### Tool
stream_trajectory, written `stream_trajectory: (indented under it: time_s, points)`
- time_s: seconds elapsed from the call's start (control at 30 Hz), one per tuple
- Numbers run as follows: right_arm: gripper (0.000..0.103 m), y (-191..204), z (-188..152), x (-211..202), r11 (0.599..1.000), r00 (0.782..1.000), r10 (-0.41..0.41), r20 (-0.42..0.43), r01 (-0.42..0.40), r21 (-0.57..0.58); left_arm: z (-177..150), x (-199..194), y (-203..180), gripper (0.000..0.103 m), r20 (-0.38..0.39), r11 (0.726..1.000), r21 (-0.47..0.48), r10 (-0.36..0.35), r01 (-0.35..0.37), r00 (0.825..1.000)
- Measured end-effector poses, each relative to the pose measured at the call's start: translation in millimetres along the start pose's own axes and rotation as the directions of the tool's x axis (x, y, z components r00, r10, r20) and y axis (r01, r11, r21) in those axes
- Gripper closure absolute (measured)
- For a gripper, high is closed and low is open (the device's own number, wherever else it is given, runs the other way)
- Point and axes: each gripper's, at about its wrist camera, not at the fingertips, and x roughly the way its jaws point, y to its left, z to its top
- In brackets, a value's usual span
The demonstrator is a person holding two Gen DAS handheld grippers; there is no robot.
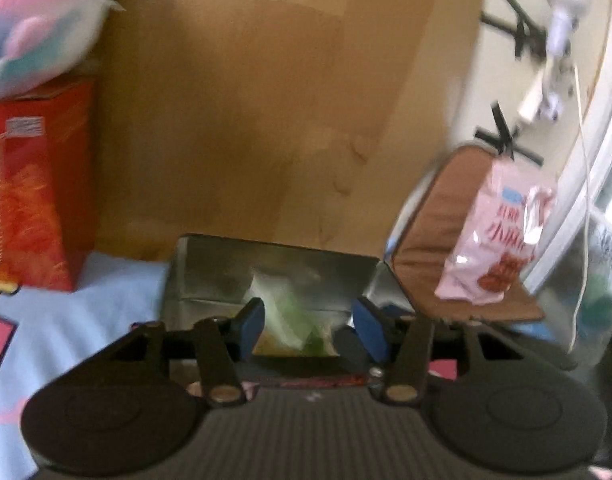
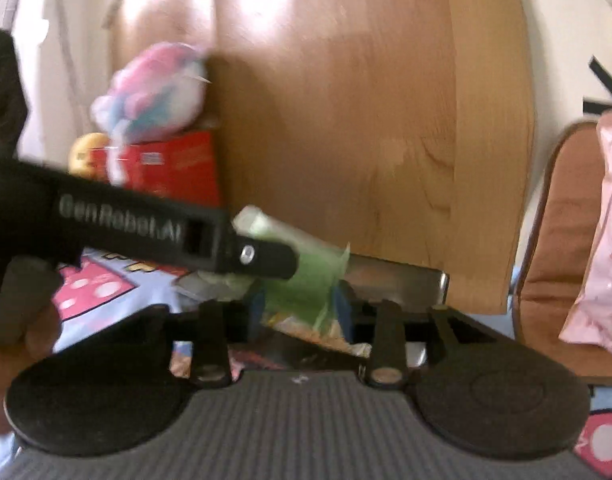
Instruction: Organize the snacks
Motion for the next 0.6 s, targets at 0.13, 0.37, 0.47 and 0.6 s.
stream_trajectory:
  time_s: [0.13,0.37,0.47,0.6]
  points:
    - [0.059,-4.8,-19.9,-40.6,0.987,0.991,0.135,0.018,-0.136,0.091,-27.2,-65.3,37.5,0.048,0.069,0.996,-0.081,-0.043,0.048,0.997]
    - [0.058,20.0,-74.0,-62.0,0.910,0.889,0.411,-0.204,-0.384,0.159,-99.6,-105.4,74.1,0.050,-0.009,0.966,-0.223,-0.140,0.134,0.990]
    - [0.058,30.2,-82.1,-63.8,0.914,0.880,0.403,-0.252,-0.375,0.153,-113.3,-110.8,68.1,0.051,-0.027,0.964,-0.216,-0.166,0.157,0.986]
    - [0.058,23.0,-86.2,-78.7,0.867,0.843,0.479,-0.247,-0.409,0.285,-124.1,-123.3,58.8,0.051,-0.023,0.980,-0.153,-0.135,0.130,0.991]
